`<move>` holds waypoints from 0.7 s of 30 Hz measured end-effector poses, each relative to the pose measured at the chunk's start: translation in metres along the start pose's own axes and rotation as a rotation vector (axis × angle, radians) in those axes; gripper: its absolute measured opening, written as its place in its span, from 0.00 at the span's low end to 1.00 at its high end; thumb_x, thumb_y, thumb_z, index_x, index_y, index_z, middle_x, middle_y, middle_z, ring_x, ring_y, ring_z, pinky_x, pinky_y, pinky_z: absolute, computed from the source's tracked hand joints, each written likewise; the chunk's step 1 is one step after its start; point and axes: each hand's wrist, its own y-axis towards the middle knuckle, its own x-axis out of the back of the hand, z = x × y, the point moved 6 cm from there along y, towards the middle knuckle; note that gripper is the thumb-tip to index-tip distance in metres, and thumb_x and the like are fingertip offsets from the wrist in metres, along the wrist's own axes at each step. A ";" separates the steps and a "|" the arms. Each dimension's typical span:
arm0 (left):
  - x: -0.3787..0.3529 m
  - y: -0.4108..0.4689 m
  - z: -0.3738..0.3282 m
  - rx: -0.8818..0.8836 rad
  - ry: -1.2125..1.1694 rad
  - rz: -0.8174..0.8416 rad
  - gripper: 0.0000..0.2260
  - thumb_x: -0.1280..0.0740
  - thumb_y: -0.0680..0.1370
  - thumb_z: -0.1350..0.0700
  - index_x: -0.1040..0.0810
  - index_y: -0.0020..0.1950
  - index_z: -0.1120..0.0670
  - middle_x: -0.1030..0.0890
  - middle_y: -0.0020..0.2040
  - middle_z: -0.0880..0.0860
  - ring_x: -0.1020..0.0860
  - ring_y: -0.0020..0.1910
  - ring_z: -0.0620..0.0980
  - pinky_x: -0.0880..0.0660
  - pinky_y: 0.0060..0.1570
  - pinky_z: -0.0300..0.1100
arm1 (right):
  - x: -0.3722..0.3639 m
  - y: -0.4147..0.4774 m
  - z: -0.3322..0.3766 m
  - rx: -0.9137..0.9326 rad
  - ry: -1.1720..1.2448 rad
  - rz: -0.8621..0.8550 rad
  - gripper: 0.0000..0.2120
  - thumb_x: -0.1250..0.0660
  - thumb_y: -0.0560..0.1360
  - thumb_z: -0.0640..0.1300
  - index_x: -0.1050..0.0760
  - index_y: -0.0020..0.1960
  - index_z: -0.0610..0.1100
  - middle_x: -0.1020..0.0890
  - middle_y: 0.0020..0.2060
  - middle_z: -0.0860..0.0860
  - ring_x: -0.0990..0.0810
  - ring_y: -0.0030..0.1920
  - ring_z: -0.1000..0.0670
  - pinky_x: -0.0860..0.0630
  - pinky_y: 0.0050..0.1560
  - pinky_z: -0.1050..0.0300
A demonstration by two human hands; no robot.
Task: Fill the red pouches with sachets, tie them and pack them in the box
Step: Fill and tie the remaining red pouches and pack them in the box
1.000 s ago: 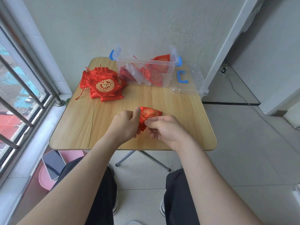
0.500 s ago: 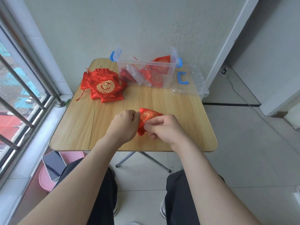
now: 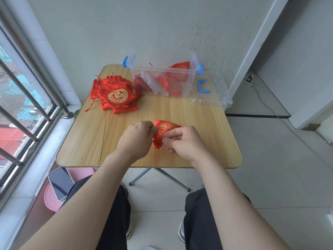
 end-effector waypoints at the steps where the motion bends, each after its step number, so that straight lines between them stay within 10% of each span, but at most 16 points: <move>1: 0.001 0.000 0.001 0.000 0.023 -0.008 0.17 0.41 0.87 0.46 0.20 0.47 0.53 0.16 0.43 0.52 0.19 0.42 0.57 0.19 0.43 0.57 | 0.000 0.000 0.001 0.014 -0.056 0.003 0.06 0.23 0.77 0.40 0.13 0.50 0.50 0.12 0.45 0.47 0.12 0.45 0.47 0.14 0.54 0.51; 9: 0.005 0.003 0.008 0.028 0.076 -0.035 0.15 0.39 0.87 0.48 0.18 0.50 0.54 0.17 0.43 0.52 0.19 0.42 0.57 0.19 0.42 0.56 | -0.002 -0.002 0.009 0.156 -0.369 -0.040 0.06 0.26 0.77 0.44 0.14 0.44 0.53 0.16 0.40 0.56 0.17 0.46 0.54 0.25 0.41 0.69; 21: 0.008 0.011 0.009 0.032 0.055 -0.114 0.09 0.40 0.85 0.56 0.19 0.58 0.49 0.15 0.52 0.51 0.18 0.47 0.56 0.18 0.44 0.55 | -0.006 0.002 0.015 0.326 -0.512 -0.162 0.04 0.30 0.81 0.42 0.18 0.51 0.50 0.19 0.53 0.51 0.23 0.58 0.49 0.25 0.59 0.54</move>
